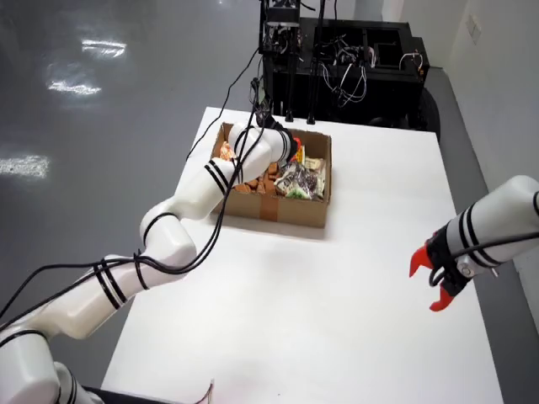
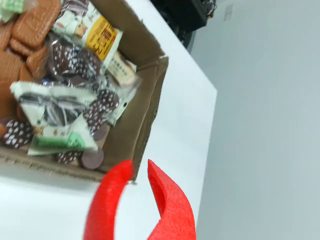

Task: Grasp a snack and put it in the bin.

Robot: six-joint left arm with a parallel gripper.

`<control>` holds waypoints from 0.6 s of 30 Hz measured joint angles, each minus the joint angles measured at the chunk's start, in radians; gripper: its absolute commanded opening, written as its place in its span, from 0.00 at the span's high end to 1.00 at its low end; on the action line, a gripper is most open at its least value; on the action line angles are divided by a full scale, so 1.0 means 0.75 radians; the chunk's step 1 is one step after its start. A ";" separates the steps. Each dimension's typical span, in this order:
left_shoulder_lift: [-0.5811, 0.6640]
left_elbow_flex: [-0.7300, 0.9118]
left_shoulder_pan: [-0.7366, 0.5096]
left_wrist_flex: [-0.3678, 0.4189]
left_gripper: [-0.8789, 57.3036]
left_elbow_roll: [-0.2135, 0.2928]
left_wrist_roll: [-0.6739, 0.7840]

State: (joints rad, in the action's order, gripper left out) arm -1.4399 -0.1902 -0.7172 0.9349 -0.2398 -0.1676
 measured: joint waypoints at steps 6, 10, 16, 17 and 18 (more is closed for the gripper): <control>-0.003 -0.098 -0.060 0.208 0.96 -0.014 0.000; -0.003 -0.160 -0.108 0.351 0.98 -0.033 0.007; 0.008 -0.206 -0.204 0.473 0.99 -0.042 -0.001; 0.013 -0.205 -0.220 0.485 0.99 -0.043 0.000; 0.022 -0.200 -0.240 0.497 0.99 -0.043 0.003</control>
State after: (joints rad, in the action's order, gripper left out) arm -1.4237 -0.3400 -0.8969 1.3077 -0.2720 -0.1654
